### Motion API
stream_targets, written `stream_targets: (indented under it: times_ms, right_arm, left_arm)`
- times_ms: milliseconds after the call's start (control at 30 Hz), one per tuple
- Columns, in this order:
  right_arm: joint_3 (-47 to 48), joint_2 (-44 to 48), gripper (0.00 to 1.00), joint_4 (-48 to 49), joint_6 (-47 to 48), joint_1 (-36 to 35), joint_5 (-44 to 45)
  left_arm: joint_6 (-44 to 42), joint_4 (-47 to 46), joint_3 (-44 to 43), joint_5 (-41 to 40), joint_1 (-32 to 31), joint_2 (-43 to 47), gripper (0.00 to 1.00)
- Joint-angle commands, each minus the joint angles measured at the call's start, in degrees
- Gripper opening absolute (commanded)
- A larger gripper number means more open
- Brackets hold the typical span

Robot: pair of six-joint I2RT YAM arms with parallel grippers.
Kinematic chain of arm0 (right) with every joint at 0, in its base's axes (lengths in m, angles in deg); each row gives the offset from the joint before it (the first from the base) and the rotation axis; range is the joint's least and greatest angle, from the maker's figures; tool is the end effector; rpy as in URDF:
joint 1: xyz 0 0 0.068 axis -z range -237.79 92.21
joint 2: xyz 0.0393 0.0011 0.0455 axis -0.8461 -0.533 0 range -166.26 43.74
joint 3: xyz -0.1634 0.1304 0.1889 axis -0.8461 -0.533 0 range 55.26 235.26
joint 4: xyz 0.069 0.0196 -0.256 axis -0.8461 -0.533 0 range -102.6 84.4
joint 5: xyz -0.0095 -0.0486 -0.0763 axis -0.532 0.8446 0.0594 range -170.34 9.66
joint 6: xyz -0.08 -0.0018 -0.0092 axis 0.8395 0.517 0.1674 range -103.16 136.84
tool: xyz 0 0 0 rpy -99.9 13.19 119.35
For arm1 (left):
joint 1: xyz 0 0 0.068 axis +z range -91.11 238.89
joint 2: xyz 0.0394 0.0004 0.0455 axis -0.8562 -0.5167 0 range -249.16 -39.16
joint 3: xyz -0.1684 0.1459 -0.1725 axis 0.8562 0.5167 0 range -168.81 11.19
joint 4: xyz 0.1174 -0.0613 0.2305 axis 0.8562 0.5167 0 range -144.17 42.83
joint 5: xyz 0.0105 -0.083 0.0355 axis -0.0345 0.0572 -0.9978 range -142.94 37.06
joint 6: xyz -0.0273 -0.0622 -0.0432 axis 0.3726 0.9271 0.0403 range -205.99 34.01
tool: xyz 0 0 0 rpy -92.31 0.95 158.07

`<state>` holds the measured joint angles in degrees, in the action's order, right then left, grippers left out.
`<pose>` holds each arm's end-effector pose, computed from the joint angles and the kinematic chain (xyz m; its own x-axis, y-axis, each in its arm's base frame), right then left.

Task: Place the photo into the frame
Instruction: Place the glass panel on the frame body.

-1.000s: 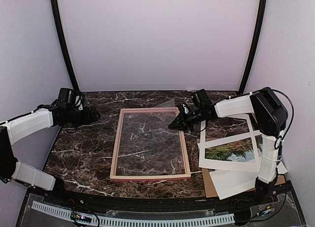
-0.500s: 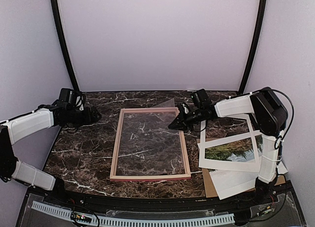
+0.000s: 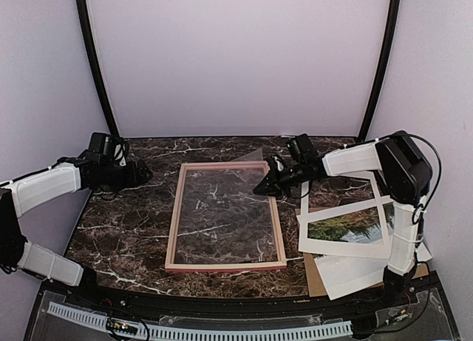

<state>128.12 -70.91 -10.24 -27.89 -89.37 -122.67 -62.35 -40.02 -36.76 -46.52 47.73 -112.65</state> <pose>0.3560 0.2738 0.1492 -0.9892 0.0027 -0.1463 -0.1215 0.5419 0.8316 0.2965 -0.0663 0.2306 -0.6851 -0.2710 -0.6762 0.0022 0.9274 -0.3740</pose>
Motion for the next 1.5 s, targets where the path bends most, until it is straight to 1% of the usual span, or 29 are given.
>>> stream_targets:
  times_ms: [0, 867, 1467]
  right_arm:
    - [0.8, 1.0, 0.00, -0.8, 1.1, 0.3, -0.2]
    - [2.4, -0.2, 0.00, -2.3, 3.0, 0.6, -0.5]
    - [2.6, 0.2, 0.00, 2.9, 3.6, 0.6, -1.8]
  left_arm:
    - [-0.5, -0.6, -1.0, 0.1, -0.3, 0.6, 0.90]
    - [-0.5, -0.5, -0.8, 0.1, -0.3, 0.6, 0.91]
    - [-0.1, -1.2, -0.2, 1.1, -0.7, -0.7, 0.91]
